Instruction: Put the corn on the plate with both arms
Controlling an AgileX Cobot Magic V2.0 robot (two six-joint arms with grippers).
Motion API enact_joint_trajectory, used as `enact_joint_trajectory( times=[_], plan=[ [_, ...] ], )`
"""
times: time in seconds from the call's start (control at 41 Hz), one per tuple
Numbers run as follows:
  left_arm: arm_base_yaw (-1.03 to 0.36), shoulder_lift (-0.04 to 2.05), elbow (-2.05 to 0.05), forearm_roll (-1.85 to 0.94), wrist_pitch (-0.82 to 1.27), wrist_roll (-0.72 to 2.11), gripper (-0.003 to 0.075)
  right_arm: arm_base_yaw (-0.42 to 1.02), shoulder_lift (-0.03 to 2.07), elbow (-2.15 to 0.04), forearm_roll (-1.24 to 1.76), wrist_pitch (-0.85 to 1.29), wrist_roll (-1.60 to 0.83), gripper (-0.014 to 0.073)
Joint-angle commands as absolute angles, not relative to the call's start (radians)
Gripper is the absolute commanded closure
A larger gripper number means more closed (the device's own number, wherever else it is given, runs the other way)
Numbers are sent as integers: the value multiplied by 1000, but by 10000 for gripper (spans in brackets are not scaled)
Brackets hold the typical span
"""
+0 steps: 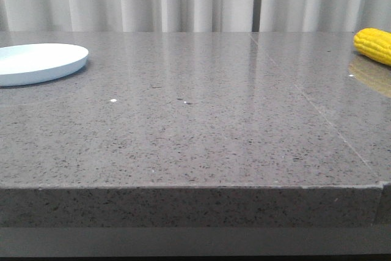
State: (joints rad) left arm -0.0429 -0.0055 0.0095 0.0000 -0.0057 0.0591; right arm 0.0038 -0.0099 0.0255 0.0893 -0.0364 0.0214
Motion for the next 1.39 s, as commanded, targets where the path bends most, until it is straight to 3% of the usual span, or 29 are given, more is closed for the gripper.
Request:
enact_joint_trajectory(
  times=[0.0,0.609,0.755,0.999,1.364],
  plan=[
    [-43,-22,32,0,-87,49,741,-2,-28,4,91,-113,17,680],
    [-43,-22,32,0,-89,49,741,-2,-28,4,91,-156,17,680],
    [-45,-22,8,-10,-172,49,741,-2,-28,-61,91,-170,17,680],
    [-47,-9,-285,-10,-94,49,741,-2,40,-380,23,100,16,680],
    [-47,252,-741,-10,419,49,741,-2,363,-793,0,491,16,680]
  ],
)
